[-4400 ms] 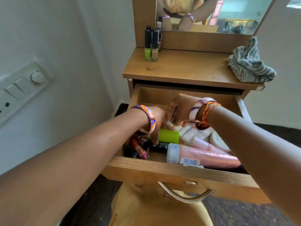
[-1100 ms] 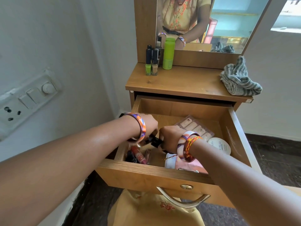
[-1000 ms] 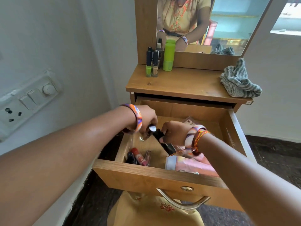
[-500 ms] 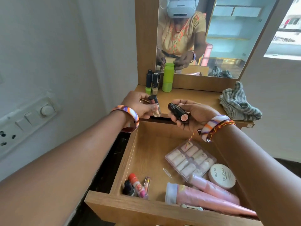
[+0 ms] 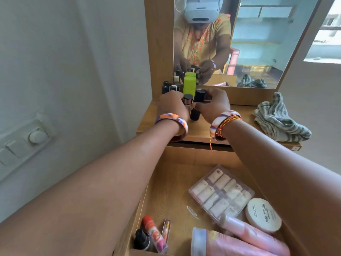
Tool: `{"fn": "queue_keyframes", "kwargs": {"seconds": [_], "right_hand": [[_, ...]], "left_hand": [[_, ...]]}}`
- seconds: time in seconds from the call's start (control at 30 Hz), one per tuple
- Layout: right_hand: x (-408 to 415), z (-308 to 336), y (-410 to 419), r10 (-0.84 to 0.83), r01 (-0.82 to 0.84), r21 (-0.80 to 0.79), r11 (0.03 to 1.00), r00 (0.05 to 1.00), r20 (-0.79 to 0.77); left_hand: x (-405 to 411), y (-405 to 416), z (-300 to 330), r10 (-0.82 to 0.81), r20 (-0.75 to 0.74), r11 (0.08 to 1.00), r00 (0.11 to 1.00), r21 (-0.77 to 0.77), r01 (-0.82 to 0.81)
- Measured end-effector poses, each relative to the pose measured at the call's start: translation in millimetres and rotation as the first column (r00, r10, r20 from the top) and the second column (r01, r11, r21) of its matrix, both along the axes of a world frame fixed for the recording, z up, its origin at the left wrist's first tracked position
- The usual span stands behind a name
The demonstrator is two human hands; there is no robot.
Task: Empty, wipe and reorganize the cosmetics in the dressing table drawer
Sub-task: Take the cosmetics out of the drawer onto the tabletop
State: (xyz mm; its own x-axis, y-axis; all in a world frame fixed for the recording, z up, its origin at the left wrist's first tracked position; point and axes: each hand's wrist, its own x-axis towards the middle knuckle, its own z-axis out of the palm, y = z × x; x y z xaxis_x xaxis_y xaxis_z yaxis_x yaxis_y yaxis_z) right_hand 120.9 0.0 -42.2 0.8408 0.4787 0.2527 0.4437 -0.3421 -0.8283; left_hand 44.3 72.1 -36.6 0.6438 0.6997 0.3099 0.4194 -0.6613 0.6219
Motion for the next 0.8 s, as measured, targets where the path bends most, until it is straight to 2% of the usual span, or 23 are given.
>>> {"fn": "queue_keyframes", "kwargs": {"seconds": [0.13, 0.37, 0.53, 0.8], "right_hand": [[10.7, -5.5, 4.0, 0.001, -0.001, 0.000, 1.000, 1.000, 0.025], [23.6, -23.9, 5.3, -0.012, 0.023, -0.186, 0.982, 0.998, 0.057], [28.4, -19.9, 11.0, -0.011, 0.028, -0.192, 0.981, 0.996, 0.088], [34.5, -18.9, 15.7, -0.039, 0.054, -0.253, 0.966, 0.997, 0.065]], "left_hand": [[13.8, 1.6, -10.7, 0.019, -0.024, 0.998, 1.000, 0.063, -0.017], [29.5, 1.8, -19.4, 0.040, -0.036, 0.991, 0.999, 0.131, -0.035], [39.2, 1.7, -20.5, 0.100, -0.058, 0.987, 0.993, 0.129, -0.092], [43.5, -9.2, -26.0, 0.107, -0.082, 0.988, 0.991, 0.120, -0.096]]}}
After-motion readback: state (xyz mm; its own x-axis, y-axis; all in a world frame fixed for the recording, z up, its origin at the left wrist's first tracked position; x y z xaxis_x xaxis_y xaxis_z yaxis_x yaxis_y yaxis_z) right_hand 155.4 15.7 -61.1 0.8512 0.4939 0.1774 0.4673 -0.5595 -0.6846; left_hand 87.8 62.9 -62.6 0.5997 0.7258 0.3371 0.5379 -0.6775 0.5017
